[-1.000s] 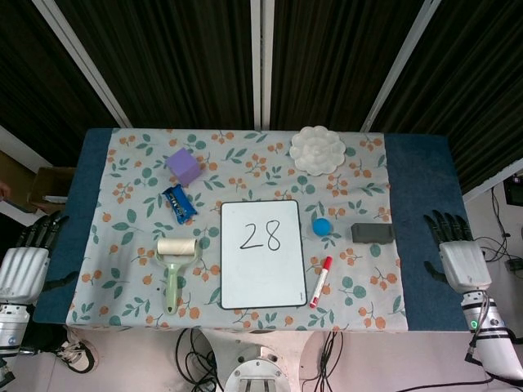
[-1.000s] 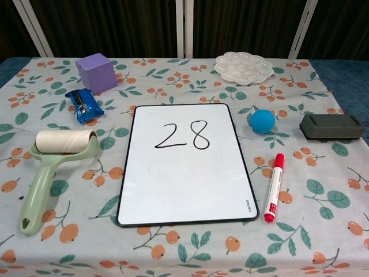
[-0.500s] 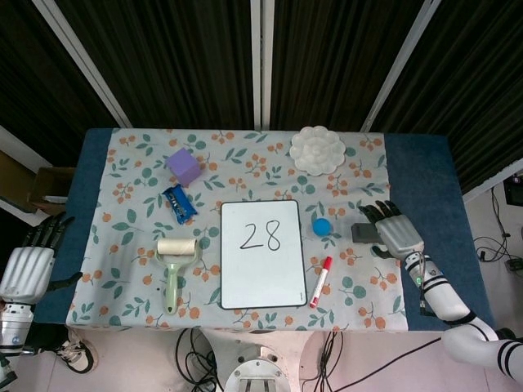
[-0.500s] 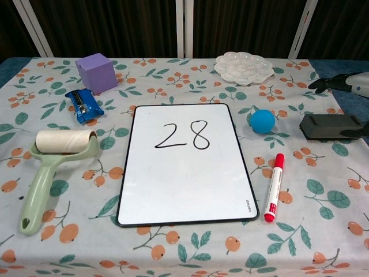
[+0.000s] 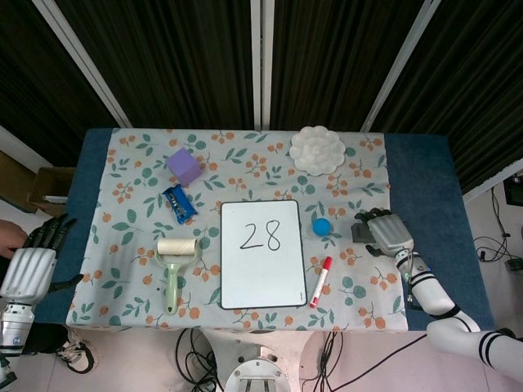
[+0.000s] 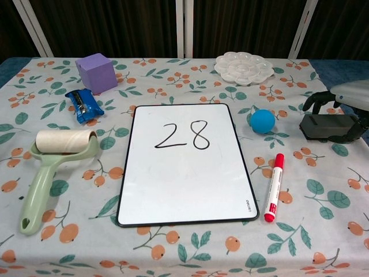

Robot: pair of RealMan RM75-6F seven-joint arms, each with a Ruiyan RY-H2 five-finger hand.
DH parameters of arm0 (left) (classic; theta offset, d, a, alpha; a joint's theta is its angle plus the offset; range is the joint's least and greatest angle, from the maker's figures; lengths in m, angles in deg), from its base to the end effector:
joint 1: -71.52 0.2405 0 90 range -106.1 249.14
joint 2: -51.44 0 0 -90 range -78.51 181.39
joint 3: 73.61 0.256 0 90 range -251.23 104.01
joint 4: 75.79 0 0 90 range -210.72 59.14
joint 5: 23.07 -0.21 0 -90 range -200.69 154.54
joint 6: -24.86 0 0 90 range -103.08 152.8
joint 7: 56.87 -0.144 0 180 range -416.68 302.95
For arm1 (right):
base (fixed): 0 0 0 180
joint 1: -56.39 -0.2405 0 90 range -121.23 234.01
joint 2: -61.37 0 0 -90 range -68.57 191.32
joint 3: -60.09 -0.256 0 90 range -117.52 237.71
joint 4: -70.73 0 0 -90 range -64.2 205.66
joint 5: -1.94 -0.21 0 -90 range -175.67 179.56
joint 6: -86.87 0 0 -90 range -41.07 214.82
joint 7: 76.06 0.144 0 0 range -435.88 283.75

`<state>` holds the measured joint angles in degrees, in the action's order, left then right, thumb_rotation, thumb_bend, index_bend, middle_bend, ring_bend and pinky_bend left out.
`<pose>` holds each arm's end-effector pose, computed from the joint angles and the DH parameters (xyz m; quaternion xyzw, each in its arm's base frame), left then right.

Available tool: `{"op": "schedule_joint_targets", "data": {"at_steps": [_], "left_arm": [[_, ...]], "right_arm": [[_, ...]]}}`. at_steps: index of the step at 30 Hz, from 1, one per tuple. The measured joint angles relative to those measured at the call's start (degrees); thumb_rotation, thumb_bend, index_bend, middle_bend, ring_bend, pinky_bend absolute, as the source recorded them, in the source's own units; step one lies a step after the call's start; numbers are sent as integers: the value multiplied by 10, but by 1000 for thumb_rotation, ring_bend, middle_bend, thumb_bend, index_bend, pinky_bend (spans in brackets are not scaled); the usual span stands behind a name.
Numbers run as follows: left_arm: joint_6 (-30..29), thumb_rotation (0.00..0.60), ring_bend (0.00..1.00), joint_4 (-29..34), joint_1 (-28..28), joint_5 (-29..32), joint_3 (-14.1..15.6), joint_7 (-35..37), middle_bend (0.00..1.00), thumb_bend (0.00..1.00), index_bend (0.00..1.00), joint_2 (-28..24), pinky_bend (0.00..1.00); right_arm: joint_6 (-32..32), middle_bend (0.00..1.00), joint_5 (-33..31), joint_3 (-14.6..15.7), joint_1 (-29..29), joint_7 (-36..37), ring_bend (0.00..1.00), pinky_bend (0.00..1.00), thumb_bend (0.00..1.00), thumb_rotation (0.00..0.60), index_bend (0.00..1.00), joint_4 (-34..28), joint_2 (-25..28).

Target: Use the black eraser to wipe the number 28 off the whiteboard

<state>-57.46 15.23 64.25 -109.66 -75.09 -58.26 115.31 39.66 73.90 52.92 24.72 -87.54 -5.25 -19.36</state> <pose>-0.3117 0.1893 0.1526 -0.6279 -0.3771 -0.3665 0.5737 -0.2708 -0.3268 0.0266 0.7505 -0.3982 0.2521 0.4634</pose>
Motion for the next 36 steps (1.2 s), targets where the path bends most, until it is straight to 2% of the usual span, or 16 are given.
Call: {"op": "schedule_joint_targets", "data": {"at_steps": [8, 18, 30, 36], "left_arm": [[2, 600, 44, -3, -2, -2, 0, 6, 41, 0, 77, -1, 150], [7, 600, 44, -3, -4, 1, 1, 4, 41, 0, 77, -1, 150], [11, 600, 44, -7, -5, 6, 1, 5, 41, 0, 77, 2, 150], [13, 600, 44, -10, -6, 7, 2, 8, 41, 0, 77, 3, 151]], "right_arm": [[-25, 336, 5, 5, 1, 10, 242, 282, 217, 600, 347, 21, -16], [-21, 338, -6, 12, 0, 7, 243, 290, 219, 600, 346, 22, -18], [-52, 436, 5, 15, 3, 5, 414, 458, 270, 600, 459, 37, -34], [-70, 542, 9, 14, 6, 3, 481, 544, 299, 600, 559, 44, -40]]}}
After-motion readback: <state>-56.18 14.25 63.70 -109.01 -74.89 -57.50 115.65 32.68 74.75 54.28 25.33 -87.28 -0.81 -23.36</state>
